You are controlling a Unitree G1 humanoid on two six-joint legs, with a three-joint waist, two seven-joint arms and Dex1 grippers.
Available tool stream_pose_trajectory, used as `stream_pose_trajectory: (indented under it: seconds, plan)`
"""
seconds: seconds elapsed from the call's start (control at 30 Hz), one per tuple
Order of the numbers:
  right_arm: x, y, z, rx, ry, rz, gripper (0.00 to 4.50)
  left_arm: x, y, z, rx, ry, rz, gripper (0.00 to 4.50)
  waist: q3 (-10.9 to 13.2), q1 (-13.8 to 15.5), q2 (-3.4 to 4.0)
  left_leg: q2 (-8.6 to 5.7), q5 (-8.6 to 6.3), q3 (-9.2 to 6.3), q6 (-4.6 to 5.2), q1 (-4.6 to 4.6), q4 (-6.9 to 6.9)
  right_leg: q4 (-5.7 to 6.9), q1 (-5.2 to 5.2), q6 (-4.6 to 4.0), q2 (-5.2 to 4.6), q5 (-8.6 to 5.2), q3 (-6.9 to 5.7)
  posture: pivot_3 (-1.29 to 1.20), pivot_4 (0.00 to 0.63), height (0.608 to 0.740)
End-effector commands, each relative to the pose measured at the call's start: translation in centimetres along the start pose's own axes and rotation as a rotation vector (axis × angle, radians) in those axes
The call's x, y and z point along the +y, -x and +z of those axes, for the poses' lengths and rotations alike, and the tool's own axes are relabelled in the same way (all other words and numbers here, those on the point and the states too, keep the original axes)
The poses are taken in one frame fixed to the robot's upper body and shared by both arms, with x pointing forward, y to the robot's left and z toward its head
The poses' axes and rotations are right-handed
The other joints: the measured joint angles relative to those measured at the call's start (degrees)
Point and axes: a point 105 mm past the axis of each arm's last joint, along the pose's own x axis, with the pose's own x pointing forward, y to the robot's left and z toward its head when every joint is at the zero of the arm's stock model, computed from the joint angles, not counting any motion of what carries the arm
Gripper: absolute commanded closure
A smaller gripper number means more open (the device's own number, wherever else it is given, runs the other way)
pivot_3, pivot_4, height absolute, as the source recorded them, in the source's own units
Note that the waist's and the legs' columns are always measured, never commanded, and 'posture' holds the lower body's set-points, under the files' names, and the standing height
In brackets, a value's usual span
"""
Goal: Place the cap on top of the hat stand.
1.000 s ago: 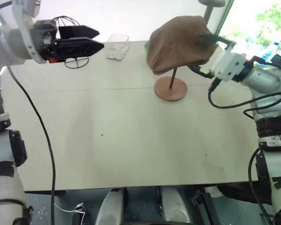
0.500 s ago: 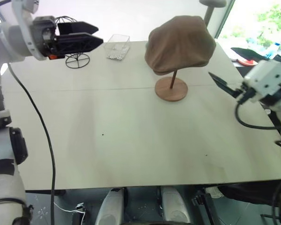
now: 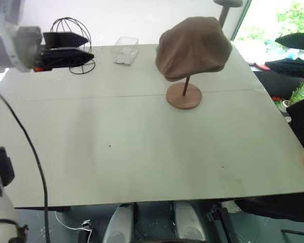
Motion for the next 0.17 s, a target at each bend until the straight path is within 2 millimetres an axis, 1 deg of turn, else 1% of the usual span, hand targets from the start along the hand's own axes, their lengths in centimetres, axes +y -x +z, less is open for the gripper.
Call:
stream_pose_trajectory:
  seconds: [0.03, 0.1, 0.17]
  plan:
    - [-0.44, 0.24, 1.08, -0.013, -0.042, 0.067, 0.78, -1.05, 1.98, 1.26, 0.008, -0.074, 0.02, 0.31, 0.01, -0.01, 0.02, -0.02, 0.0, 0.03, 0.0, -0.05, 0.0, -0.01, -0.04, 0.02, -0.04, 0.01, 0.01, 0.0, 0.15, 0.74]
    - [-0.58, 0.06, 1.19, -0.004, -0.062, 0.101, 0.78, -1.03, 2.55, 1.41, 0.014, -0.074, 0.04, 0.31, 0.02, 0.05, 0.02, -0.04, -0.01, 0.05, 0.01, -0.19, -0.02, -0.01, -0.19, 0.21, -0.05, 0.1, 0.01, 0.0, 0.15, 0.74]
    - [-0.73, -0.02, 1.19, 0.003, -0.06, 0.117, 0.78, -1.09, 2.97, 1.44, 0.025, -0.083, 0.055, 0.31, 0.02, 0.11, 0.02, -0.04, 0.0, 0.03, 0.01, -0.53, 0.02, 0.08, -0.53, 0.24, -0.03, 0.12, 0.01, 0.0, 0.15, 0.74]
